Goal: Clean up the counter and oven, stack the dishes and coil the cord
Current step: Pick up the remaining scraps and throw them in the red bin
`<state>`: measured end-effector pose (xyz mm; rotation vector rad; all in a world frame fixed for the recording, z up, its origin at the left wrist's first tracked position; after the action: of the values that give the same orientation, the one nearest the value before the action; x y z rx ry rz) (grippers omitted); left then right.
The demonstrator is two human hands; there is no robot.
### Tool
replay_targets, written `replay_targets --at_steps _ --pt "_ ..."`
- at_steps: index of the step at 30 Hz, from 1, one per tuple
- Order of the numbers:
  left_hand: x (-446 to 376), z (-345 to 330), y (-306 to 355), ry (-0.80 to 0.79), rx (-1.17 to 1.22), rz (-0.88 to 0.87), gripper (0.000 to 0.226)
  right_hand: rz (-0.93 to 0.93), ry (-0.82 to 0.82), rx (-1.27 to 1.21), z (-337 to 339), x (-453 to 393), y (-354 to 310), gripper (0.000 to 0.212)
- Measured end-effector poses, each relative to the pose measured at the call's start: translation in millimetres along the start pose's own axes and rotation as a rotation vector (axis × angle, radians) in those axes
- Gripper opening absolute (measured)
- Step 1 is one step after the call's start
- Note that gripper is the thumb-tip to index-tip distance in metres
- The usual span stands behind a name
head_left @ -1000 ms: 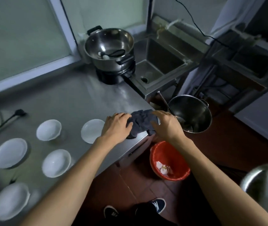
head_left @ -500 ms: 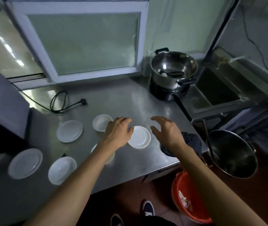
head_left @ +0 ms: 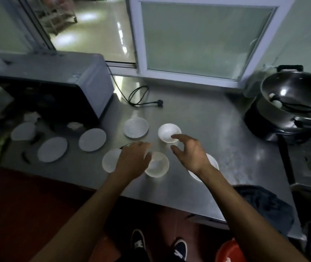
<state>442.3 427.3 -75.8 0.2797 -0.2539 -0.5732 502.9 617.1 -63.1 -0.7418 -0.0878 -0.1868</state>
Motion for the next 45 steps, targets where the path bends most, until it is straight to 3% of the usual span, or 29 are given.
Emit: replay_targets --at_steps 11,20,25,35,45 --pt "94.1 28.5 -162.3 0.088 0.095 0.385 0.04 0.274 -0.252 0.016 -126.3 -47.2 -135.3 0.037" --pt "150.8 62.4 -313.2 0.164 0.149 0.446 0.039 0.321 -0.279 0.114 -233.7 -77.3 -250.6 0.039" --pt "171.2 73.0 -371.8 0.131 0.146 0.452 0.04 0.332 -0.307 0.142 -285.2 -87.9 -299.1 0.038" --pt "149.4 78.0 -433.8 0.09 0.244 0.431 0.042 0.284 -0.359 0.211 -329.9 -132.0 -318.8 0.037" --pt "41.1 88.0 -478.5 -0.073 0.212 0.36 0.045 0.129 -0.334 0.188 -356.6 -243.0 -289.9 0.044"
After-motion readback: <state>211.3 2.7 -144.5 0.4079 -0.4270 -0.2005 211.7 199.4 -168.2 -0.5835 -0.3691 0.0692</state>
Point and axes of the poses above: each hand's wrist, its own x-axis away from the middle knuckle, its own z-axis out of the back of the hand, y = z × x, the point moved 5 cm from there along -x, towards the middle knuckle, and after that the axes turned 10 degrees about -y, right-handed, at the moved point
